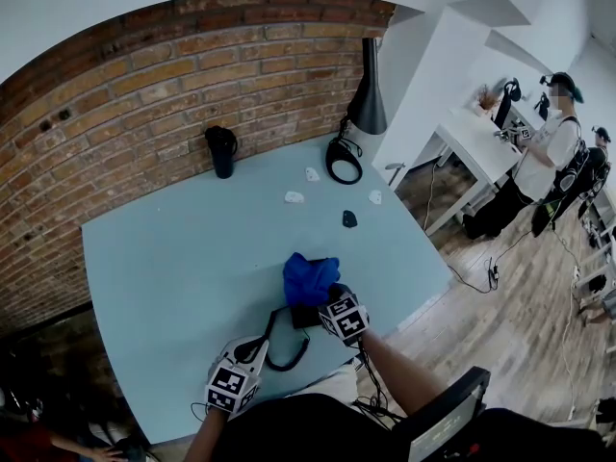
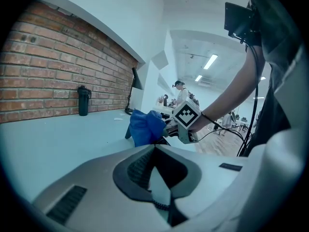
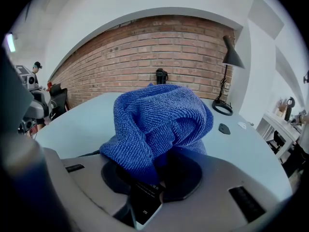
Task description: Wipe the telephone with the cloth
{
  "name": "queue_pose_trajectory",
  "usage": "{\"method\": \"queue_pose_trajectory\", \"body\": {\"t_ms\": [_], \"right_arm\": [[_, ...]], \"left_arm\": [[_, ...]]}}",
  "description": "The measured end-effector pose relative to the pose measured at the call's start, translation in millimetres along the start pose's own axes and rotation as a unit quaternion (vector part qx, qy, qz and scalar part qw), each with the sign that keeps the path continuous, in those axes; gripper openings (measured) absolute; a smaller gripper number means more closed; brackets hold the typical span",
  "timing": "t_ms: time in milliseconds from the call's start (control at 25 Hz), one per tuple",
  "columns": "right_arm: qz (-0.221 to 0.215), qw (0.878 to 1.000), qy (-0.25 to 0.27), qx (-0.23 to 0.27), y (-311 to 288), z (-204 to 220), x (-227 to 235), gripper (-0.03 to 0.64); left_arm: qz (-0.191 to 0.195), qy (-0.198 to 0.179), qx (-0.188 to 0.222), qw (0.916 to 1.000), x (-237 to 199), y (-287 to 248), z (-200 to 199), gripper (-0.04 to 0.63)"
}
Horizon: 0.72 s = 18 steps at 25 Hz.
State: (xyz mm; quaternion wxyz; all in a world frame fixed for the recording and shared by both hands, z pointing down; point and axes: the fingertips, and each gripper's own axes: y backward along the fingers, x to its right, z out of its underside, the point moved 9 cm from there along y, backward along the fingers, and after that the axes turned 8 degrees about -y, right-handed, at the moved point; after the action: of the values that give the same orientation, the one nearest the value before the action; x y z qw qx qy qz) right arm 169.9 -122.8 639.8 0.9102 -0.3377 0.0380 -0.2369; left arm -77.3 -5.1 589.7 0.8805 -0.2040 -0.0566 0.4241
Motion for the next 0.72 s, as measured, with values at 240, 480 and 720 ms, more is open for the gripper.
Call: {"method": "queue_pose_trajectory", "body": {"t_ms": [240,480,720], "right_arm": [[-0.001,1.0,-0.002,-0.004,3,7,-4,0.124],[-0.01,1.0,0.02,-0.017,12,27,-19,0.123],[-0.015,0.999,0.019,-0.026,17,40,-26,0.123]], "left_arm": [[0.002,-0.002,0.0,1.0,1,1,2,0.011],[0.005,-0.002,0.0,1.0,1,-2,1,0.011],[0.01,-0.004,-0.003,0.9999,1,-3,2,0.011]]}}
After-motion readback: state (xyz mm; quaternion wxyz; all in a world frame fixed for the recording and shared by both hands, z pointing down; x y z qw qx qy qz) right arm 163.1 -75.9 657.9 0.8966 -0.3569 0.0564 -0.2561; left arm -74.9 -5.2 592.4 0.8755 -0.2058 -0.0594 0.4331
